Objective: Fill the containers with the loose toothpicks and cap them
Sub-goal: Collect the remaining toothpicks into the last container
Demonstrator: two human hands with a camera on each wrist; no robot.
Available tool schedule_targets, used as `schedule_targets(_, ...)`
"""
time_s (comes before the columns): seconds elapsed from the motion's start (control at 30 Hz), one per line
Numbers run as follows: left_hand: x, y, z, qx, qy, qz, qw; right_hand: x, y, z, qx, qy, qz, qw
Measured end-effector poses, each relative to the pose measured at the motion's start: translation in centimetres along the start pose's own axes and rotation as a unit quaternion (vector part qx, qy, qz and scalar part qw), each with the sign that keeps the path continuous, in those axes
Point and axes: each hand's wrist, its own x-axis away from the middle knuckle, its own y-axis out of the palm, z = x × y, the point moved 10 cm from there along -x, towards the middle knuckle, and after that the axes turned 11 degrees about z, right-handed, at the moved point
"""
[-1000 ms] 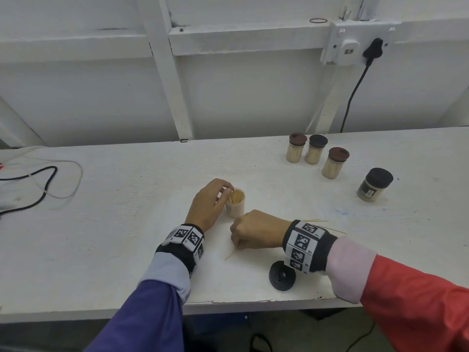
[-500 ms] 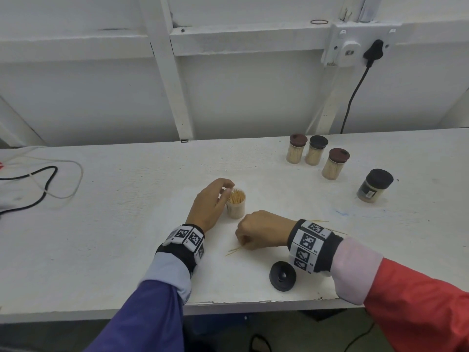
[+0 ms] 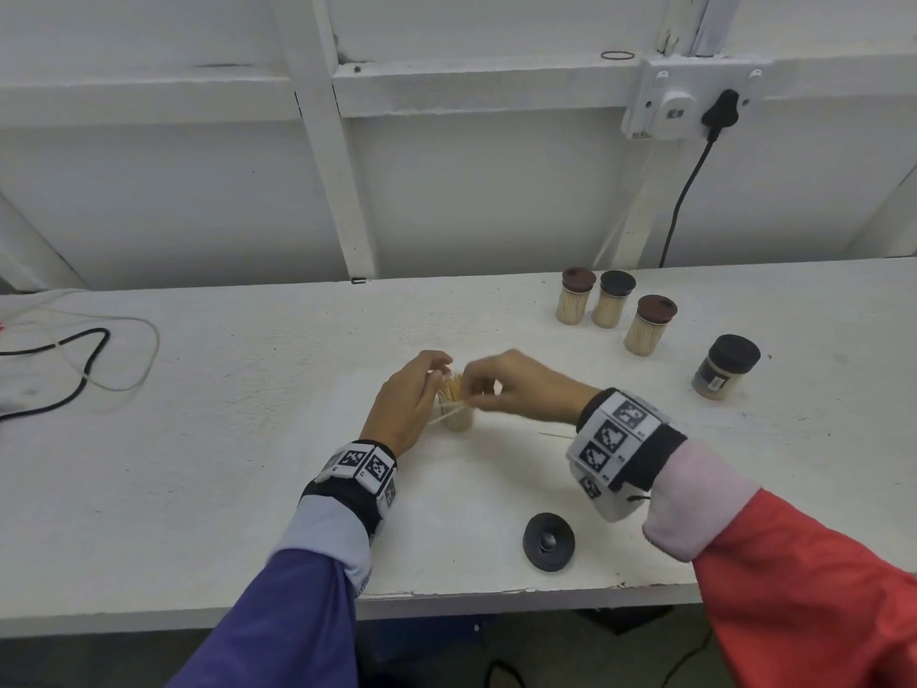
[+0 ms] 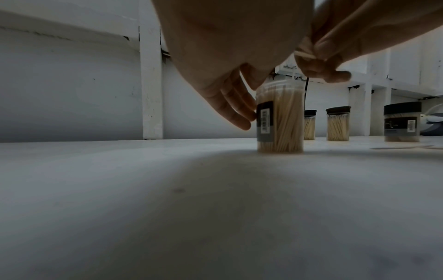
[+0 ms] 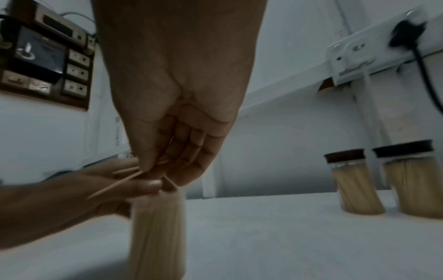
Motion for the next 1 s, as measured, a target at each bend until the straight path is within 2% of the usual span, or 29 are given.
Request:
schedule_targets(0.07, 0.1, 0.1, -0.3, 0.002, -0.012, -0.005, 1.000, -0.8, -2.1, 0.4, 0.009, -0.001, 0.055, 0.998)
schedule_targets(0.17, 0.2, 0.1, -0.4, -0.002, -0.023, -0.009, 1.000, -1.5, -3.2, 1.2, 0.062, 0.015, 0.078, 0.995)
schedule_targets(0.33, 0.3, 0.2, -0.4, -0.006, -0.026, -0.015, 1.000, -2.0, -3.0, 0.6, 0.142, 0.036, 0.045, 0.988)
schedule_targets(0.5, 0.2, 0.2, -0.3, -0.007, -0.021, -0.015, 1.000, -2.5, -0.3, -1.0, 0.225, -0.001, -0.021, 0.974)
schedule_targets(0.57, 0.2, 0.3, -0.3, -0.007, -0.022, -0.016, 1.000, -2.6, 0.8, -1.3, 0.232, -0.020, -0.035, 0.972)
schedule_targets(0.63, 0.2, 0.3, -0.4, -0.008, -0.020, -0.016, 1.000, -2.6, 0.4, -1.1, 0.203, -0.016, -0.020, 0.979)
schedule_targets(0.73, 0.3, 0.2, -0.4, -0.016, -0.014, -0.012, 1.000, -2.0, -2.2, 0.5, 0.131, 0.027, 0.031, 0.990)
schedule_targets(0.8, 0.3, -0.3, 0.1, -0.022, 0.003, 0.003, 1.000, -0.9, -3.6, 2.5, 0.122, 0.061, 0.034, 0.990)
schedule_targets(0.87, 0.4, -0.8, 1.2, -0.030, 0.032, 0.014, 0.999, 0.9, -3.7, 5.5, 0.132, 0.116, -0.018, 0.984)
schedule_targets(1.0, 0.5, -0.7, 2.5, -0.041, 0.096, 0.015, 0.994, 6.6, -3.1, 11.2, 0.159, 0.238, -0.133, 0.949)
